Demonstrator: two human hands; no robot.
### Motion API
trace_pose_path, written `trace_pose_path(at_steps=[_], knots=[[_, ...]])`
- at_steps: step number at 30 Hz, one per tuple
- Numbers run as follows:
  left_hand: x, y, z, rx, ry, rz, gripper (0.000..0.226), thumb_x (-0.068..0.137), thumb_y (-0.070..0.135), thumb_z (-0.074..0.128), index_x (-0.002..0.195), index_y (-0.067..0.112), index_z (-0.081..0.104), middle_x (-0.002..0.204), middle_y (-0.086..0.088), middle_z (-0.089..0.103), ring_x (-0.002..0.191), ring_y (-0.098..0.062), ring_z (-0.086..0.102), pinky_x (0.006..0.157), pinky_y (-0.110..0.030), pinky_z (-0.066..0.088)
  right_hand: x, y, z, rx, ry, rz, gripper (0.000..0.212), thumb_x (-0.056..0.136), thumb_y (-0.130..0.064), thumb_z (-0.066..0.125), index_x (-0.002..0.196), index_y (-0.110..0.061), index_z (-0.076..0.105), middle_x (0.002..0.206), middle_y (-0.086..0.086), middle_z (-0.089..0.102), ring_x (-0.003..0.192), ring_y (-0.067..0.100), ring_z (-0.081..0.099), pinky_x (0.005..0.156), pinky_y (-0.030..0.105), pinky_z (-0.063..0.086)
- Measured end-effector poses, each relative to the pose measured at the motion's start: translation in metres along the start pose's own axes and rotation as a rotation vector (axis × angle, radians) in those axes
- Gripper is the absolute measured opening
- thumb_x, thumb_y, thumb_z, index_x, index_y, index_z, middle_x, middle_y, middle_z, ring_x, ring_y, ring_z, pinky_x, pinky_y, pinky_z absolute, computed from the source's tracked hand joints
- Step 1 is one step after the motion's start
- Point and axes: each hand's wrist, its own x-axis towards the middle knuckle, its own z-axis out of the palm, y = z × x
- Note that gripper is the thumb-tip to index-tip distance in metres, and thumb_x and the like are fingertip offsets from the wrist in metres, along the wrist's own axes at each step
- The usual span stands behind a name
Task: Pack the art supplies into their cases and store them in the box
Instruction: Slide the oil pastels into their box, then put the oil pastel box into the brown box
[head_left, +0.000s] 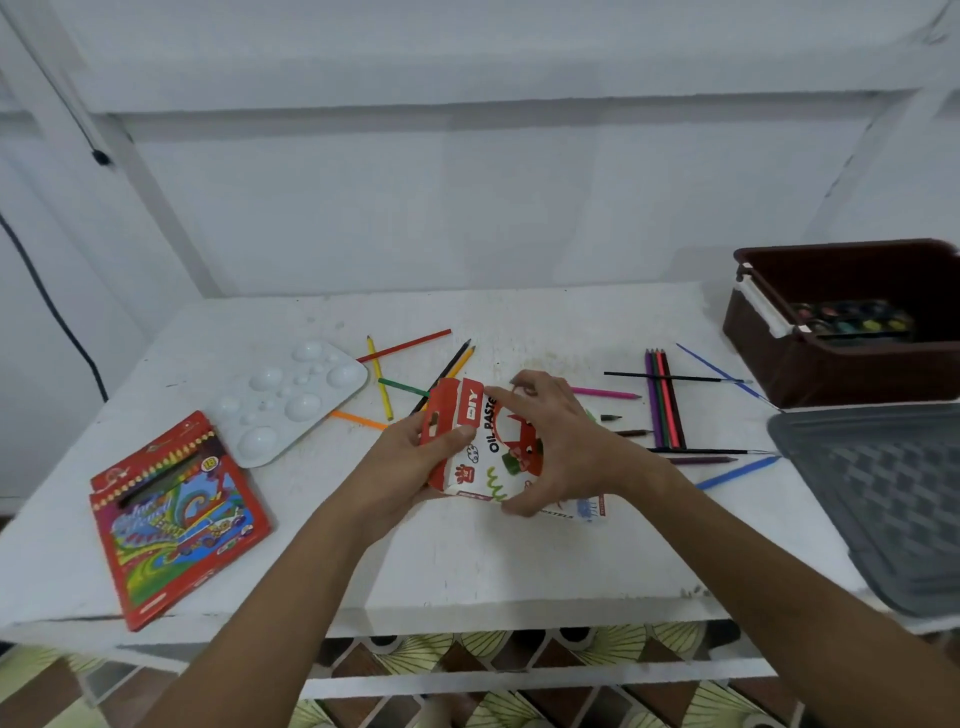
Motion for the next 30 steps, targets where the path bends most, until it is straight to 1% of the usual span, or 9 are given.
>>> trace_pose_path(at_steps=[5,8,10,12,14,17,23,27,30], knots=[[0.016,0.029,0.0,-0.079,-0.035,0.139,0.026,0.089,0.01,0.062,0.116,0.007,0.062,0.106,-0.013,0.072,0.095,-0.03,0.069,0.071,-0.037,0.058,0.002,-0.004,-0.019,0.125,0.108,0.083,0.121,0.052,-0.057,0.084,0.146,-0.039,0.011,0.148,-0.02,0.003,0.14,0.012,0.001,0.114,0.051,0.025],[0.031,0.046,-0.001,-0.113,-0.045,0.155,0.026,0.09,0.01,0.061,0.115,0.006,0.062,0.107,-0.014,0.071,0.094,-0.029,0.07,0.065,-0.034,0.059,-0.01,0.008,-0.038,0.182,0.221,0.261,0.126,0.049,-0.063,0.081,0.147,-0.04,0.005,0.153,-0.019,-0.003,0.143,0.014,-0.003,0.115,0.052,0.019],[0.043,0.056,0.004,-0.153,-0.043,0.148,0.026,0.09,0.01,0.06,0.115,0.004,0.06,0.107,-0.016,0.07,0.093,-0.028,0.07,0.072,-0.038,0.06,-0.025,0.021,-0.051,0.257,0.269,0.398,0.131,0.047,-0.059,0.083,0.148,-0.036,0.003,0.155,-0.012,0.005,0.143,0.015,0.009,0.114,0.046,0.022],[0.054,0.065,0.016,-0.192,-0.081,0.153,0.028,0.089,0.01,0.06,0.116,0.002,0.059,0.107,-0.016,0.07,0.091,-0.027,0.07,0.074,-0.038,0.06,-0.041,0.031,-0.065,0.476,0.321,0.463,0.13,0.048,-0.05,0.087,0.149,-0.032,0.008,0.148,-0.006,0.031,0.128,0.011,0.041,0.106,0.037,0.039],[0.064,0.075,0.036,-0.186,-0.138,0.164,0.03,0.089,0.012,0.06,0.118,0.002,0.058,0.108,-0.016,0.07,0.091,-0.026,0.07,0.072,-0.035,0.06,-0.056,0.042,-0.079,0.58,0.381,0.452,0.116,0.052,-0.039,0.089,0.147,-0.028,0.022,0.126,-0.01,0.056,0.105,0.005,0.06,0.093,0.031,0.051],[0.08,0.092,0.082,-0.07,-0.21,0.218,0.027,0.093,0.015,0.056,0.119,0.006,0.057,0.108,-0.013,0.071,0.095,-0.026,0.07,0.073,-0.034,0.059,-0.079,0.063,-0.112,0.521,0.469,0.417,0.082,0.055,-0.033,0.088,0.128,-0.029,0.05,0.103,-0.012,0.069,0.095,0.006,0.065,0.084,0.027,0.055],[0.113,0.134,0.212,0.351,-0.185,0.394,0.008,0.096,0.02,0.053,0.097,0.027,0.054,0.097,0.001,0.071,0.085,-0.016,0.071,0.074,-0.037,0.06,-0.137,0.136,-0.203,0.584,0.489,0.431,0.062,0.063,-0.025,0.084,0.119,-0.031,0.058,0.101,-0.011,0.072,0.095,0.006,0.067,0.084,0.029,0.054],[0.144,0.15,0.3,0.491,-0.142,0.312,0.009,0.094,0.02,0.057,0.086,0.024,0.054,0.091,0.001,0.069,0.079,-0.015,0.07,0.063,-0.03,0.06,-0.167,0.206,-0.257,0.616,0.539,0.537,0.042,0.078,-0.025,0.074,0.119,-0.023,0.062,0.098,-0.004,0.073,0.089,0.013,0.07,0.078,0.033,0.057],[0.17,0.149,0.347,0.538,-0.101,0.274,0.008,0.09,0.019,0.062,0.097,0.017,0.058,0.095,0.0,0.069,0.079,-0.014,0.068,0.062,-0.028,0.059,-0.177,0.253,-0.283,0.561,0.476,0.598,0.035,0.082,-0.02,0.071,0.116,-0.019,0.061,0.1,0.001,0.072,0.081,0.011,0.071,0.065,0.024,0.057]])
